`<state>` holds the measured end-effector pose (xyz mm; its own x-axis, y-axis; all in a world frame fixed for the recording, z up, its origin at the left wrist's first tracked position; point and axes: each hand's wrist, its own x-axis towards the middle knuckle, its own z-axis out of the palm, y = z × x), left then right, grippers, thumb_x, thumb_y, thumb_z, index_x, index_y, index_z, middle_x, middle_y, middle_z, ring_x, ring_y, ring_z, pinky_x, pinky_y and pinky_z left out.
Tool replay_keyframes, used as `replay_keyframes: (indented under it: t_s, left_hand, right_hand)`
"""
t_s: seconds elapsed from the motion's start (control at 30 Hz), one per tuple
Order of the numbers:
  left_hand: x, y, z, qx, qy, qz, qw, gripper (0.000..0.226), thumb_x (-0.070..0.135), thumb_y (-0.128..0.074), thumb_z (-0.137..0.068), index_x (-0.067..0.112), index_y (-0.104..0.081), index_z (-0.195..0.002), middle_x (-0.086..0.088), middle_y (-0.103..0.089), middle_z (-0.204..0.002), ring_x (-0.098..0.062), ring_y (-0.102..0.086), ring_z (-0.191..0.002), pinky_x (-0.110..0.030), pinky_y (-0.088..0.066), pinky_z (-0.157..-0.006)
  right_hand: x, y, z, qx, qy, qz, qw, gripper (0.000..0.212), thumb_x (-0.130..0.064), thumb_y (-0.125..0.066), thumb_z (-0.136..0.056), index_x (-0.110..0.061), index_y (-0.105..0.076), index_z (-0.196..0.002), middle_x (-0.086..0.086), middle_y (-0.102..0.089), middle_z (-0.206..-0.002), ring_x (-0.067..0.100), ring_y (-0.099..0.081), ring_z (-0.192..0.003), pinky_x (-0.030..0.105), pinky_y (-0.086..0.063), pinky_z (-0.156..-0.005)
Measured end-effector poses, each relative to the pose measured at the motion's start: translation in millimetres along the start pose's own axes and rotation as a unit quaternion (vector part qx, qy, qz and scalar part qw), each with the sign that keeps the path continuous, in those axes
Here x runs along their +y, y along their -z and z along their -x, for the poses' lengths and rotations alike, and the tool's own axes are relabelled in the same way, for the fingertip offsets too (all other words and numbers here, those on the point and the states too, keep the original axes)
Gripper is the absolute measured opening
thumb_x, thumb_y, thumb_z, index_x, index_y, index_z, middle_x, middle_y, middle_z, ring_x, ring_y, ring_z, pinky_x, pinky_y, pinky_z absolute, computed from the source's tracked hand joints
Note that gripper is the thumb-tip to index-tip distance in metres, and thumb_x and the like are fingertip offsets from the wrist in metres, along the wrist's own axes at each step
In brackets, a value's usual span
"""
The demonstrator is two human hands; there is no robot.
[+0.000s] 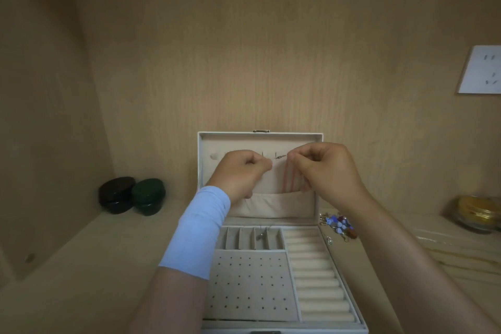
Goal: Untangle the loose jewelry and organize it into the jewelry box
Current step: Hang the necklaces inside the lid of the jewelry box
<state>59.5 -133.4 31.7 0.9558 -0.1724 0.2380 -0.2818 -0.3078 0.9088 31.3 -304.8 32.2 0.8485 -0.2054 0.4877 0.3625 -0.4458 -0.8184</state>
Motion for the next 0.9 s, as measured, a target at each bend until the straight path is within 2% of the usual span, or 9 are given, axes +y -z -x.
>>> replay_keyframes:
  t_s: [0.13,0.2,0.27,0.37,0.5,0.6,0.7,0.83,0.9]
  left_hand:
    - [-5,-9,-6,0.114,-0.018,0.004,0.993,0.023,0.033,-0.066,-0.087,0.019,-0.069,-0.068,0.014,-0.062,-0.063,-0.009,-0.056,-0.060,-0.025,-0.045,-0.065]
    - [-9,-11,-8,0.161,-0.019,-0.039,0.986,0.024,0.038,-0.066,-0.085,0.020,-0.069,-0.068,0.013,-0.068,-0.070,-0.009,-0.063,-0.073,-0.025,-0.047,-0.072]
    - [-11,-12,-8,0.182,-0.008,-0.070,0.981,0.027,0.042,-0.064,-0.083,0.020,-0.069,-0.067,0.012,-0.069,-0.069,-0.012,-0.065,-0.075,-0.025,-0.049,-0.073]
    - [-13,-13,-8,0.183,0.013,-0.080,0.980,0.033,0.042,-0.061,-0.079,0.012,-0.069,-0.067,0.000,-0.068,-0.064,-0.026,-0.065,-0.069,-0.032,-0.056,-0.070]
    - [-15,-12,-7,0.129,0.055,-0.064,0.988,0.030,0.036,-0.060,-0.077,0.011,-0.069,-0.064,0.003,-0.069,-0.057,-0.023,-0.062,-0.057,-0.039,-0.060,-0.068]
    - [-15,-9,-6,0.084,0.069,-0.091,0.990,0.029,0.033,-0.060,-0.081,0.010,-0.071,-0.067,0.007,-0.067,-0.054,-0.019,-0.058,-0.053,-0.036,-0.061,-0.069]
    - [-9,-8,-4,0.033,0.085,-0.090,0.992,0.028,0.029,-0.060,-0.085,0.011,-0.070,-0.067,0.007,-0.064,-0.054,-0.019,-0.054,-0.048,-0.030,-0.058,-0.059]
    - [-1,-7,2,-0.073,0.097,-0.073,0.990,0.020,0.024,-0.059,-0.090,0.007,-0.068,-0.082,-0.002,-0.067,-0.067,-0.022,-0.054,-0.052,-0.032,-0.057,-0.057]
    - [4,-6,6,-0.137,0.089,-0.077,0.984,0.018,0.020,-0.054,-0.096,0.007,-0.065,-0.092,-0.004,-0.068,-0.076,-0.020,-0.061,-0.059,-0.030,-0.058,-0.060]
  right_hand:
    - [0,-15,-8,0.113,-0.002,0.031,0.993,0.012,-0.026,-0.077,-0.082,-0.025,-0.074,-0.070,-0.008,-0.069,-0.061,0.003,-0.061,-0.055,0.022,-0.049,-0.062]
    - [-4,-21,-11,0.148,0.013,0.059,0.987,0.012,-0.028,-0.078,-0.080,-0.023,-0.074,-0.071,-0.010,-0.068,-0.062,0.001,-0.062,-0.060,0.014,-0.045,-0.062]
    - [-7,-27,-15,0.164,0.019,0.094,0.982,0.012,-0.027,-0.077,-0.079,-0.022,-0.072,-0.069,-0.012,-0.066,-0.063,0.002,-0.062,-0.065,0.009,-0.040,-0.059]
    - [-9,-34,-19,0.169,0.001,0.136,0.976,0.013,-0.025,-0.074,-0.077,-0.020,-0.071,-0.066,-0.008,-0.069,-0.067,0.012,-0.066,-0.074,0.026,-0.050,-0.069]
    - [-5,-33,-19,0.146,-0.024,0.165,0.975,0.016,-0.025,-0.074,-0.079,-0.021,-0.069,-0.064,-0.007,-0.069,-0.068,0.014,-0.066,-0.073,0.026,-0.049,-0.064]
    - [-1,-29,-15,0.101,-0.032,0.205,0.973,0.014,-0.025,-0.072,-0.078,-0.021,-0.069,-0.065,-0.006,-0.069,-0.066,0.013,-0.066,-0.067,0.029,-0.055,-0.064]
    - [-1,-26,-5,0.046,-0.029,0.221,0.974,0.013,-0.022,-0.070,-0.078,-0.021,-0.072,-0.065,-0.006,-0.069,-0.061,0.011,-0.067,-0.064,0.026,-0.055,-0.061]
    - [1,-22,7,-0.033,-0.067,0.226,0.971,0.021,-0.023,-0.064,-0.082,-0.012,-0.072,-0.066,0.000,-0.065,-0.056,0.018,-0.063,-0.054,0.025,-0.049,-0.047]
    - [1,-20,15,-0.087,-0.127,0.143,0.978,0.030,-0.021,-0.061,-0.085,-0.009,-0.066,-0.058,0.003,-0.057,-0.047,0.020,-0.057,-0.044,0.024,-0.043,-0.042]
